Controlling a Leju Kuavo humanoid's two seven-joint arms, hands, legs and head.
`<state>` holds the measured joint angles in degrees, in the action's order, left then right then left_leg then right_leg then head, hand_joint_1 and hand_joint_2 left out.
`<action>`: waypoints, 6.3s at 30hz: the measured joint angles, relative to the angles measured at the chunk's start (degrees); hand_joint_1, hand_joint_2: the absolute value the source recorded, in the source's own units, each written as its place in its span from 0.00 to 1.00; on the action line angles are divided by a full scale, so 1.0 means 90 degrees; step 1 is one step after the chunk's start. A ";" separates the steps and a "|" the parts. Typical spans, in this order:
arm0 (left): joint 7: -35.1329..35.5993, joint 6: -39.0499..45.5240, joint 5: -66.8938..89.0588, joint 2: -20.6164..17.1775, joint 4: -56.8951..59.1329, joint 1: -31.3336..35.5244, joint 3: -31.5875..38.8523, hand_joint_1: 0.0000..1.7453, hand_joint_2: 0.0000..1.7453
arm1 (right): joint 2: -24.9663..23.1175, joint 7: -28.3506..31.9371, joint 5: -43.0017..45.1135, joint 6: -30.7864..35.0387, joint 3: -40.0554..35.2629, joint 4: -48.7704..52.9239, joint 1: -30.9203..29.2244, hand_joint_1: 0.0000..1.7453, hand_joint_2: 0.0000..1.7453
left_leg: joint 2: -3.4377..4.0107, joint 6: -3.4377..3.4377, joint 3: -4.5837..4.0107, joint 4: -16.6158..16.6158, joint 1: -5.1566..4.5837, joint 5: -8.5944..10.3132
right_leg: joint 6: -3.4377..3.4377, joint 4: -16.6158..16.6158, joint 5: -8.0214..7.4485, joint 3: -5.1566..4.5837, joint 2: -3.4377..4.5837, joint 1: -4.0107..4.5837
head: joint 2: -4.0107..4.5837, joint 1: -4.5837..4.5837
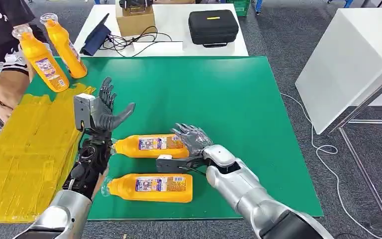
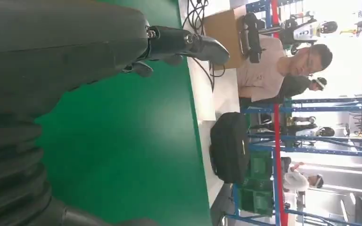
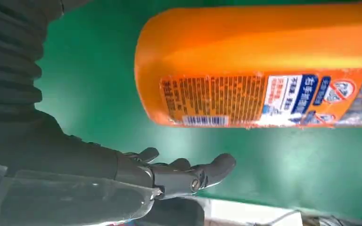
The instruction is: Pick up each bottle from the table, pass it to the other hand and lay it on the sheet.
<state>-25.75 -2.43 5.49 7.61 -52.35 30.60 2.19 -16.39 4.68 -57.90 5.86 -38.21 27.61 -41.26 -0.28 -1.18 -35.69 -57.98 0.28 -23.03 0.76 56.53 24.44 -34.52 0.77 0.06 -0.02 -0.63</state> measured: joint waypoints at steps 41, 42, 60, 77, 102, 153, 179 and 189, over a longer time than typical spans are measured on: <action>0.0019 -0.0080 -0.0202 0.0172 0.0022 0.0200 -0.0270 0.00 1.00 | -0.0173 -0.0408 -0.0126 -0.0578 0.0221 -0.0597 -0.0787 0.00 1.00 | 0.0003 0.0000 0.0017 -0.0001 0.0000 0.0001 | 0.0000 0.0000 -0.0001 0.0014 0.0001 0.0000 | 0.0000 0.0000; 0.0019 -0.0080 -0.0202 0.0172 0.0022 0.0200 -0.0270 0.00 1.00 | -0.0177 -0.0413 -0.0134 -0.0581 0.0221 -0.0597 -0.0787 0.00 1.00 | 0.0003 0.0000 0.0019 -0.0001 0.0000 0.0001 | 0.0000 0.0000 -0.0001 0.0017 0.0001 0.0001 | 0.0000 0.0000; 0.0024 -0.0078 -0.0223 0.0180 0.0061 0.0193 -0.0265 0.00 1.00 | -0.0364 -0.0202 -0.0167 -0.0561 0.0209 -0.0656 -0.0674 0.00 1.00 | 0.0000 0.0000 0.0010 -0.0001 0.0000 0.0001 | 0.0001 0.0000 -0.0001 0.0010 0.0000 0.0000 | 0.0000 0.0000; 0.0007 -0.0136 -0.0248 0.0209 0.0214 0.0226 -0.0274 0.00 1.00 | -0.0445 -0.0153 -0.0129 -0.0566 0.0207 -0.0700 -0.0673 0.00 1.00 | 0.0000 0.0000 0.0010 -0.0001 -0.0001 0.0002 | 0.0001 0.0000 -0.0001 0.0009 0.0000 -0.0001 | 0.0000 0.0000; 0.0075 -0.0274 -0.0209 0.0408 0.0325 0.0381 -0.0748 0.00 1.00 | -0.0182 -0.0452 0.0389 -0.1086 0.0811 -0.1057 -0.0666 0.00 1.00 | 0.0000 0.0000 0.0009 -0.0001 -0.0002 0.0002 | 0.0001 -0.0001 -0.0001 0.0009 0.0000 -0.0006 | 0.0000 0.0000; 0.0051 -0.0078 -0.0267 0.0393 0.0389 0.0166 -0.0673 0.00 1.00 | -0.0248 -0.0442 -0.0425 -0.0389 0.0826 -0.1093 -0.0381 0.91 1.00 | -0.0001 0.0000 0.0005 -0.0001 -0.0002 0.0001 | 0.0001 -0.0001 -0.0001 0.0010 0.0000 -0.0005 | 0.0000 0.0000; -0.0002 -0.0012 -0.0333 0.0083 -0.0095 -0.0406 0.0073 0.00 1.00 | 0.0112 -0.0287 -0.0796 0.0162 0.0381 0.0224 0.0428 0.76 1.00 | -0.0002 -0.0001 0.0001 -0.0001 -0.0002 0.0000 | 0.0001 -0.0001 0.0000 0.0005 -0.0001 -0.0007 | 0.0000 0.0000; 0.0053 -0.0138 -0.0464 0.0010 -0.0323 -0.0788 0.0413 0.00 1.00 | 0.0711 -0.0524 -0.0692 0.0157 0.0328 0.1099 0.1084 0.78 1.00 | -0.0006 -0.0002 -0.0005 -0.0001 -0.0002 -0.0002 | 0.0001 -0.0003 0.0001 -0.0002 -0.0004 -0.0008 | 0.0000 -0.0002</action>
<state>-25.27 -3.67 1.31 7.69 -55.25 23.51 5.90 -9.99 -0.04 -64.13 7.28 -35.26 37.50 -31.50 -0.33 -1.19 -35.74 -57.98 0.25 -23.04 0.76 56.50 24.45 -34.54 0.74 -0.01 -0.02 -0.66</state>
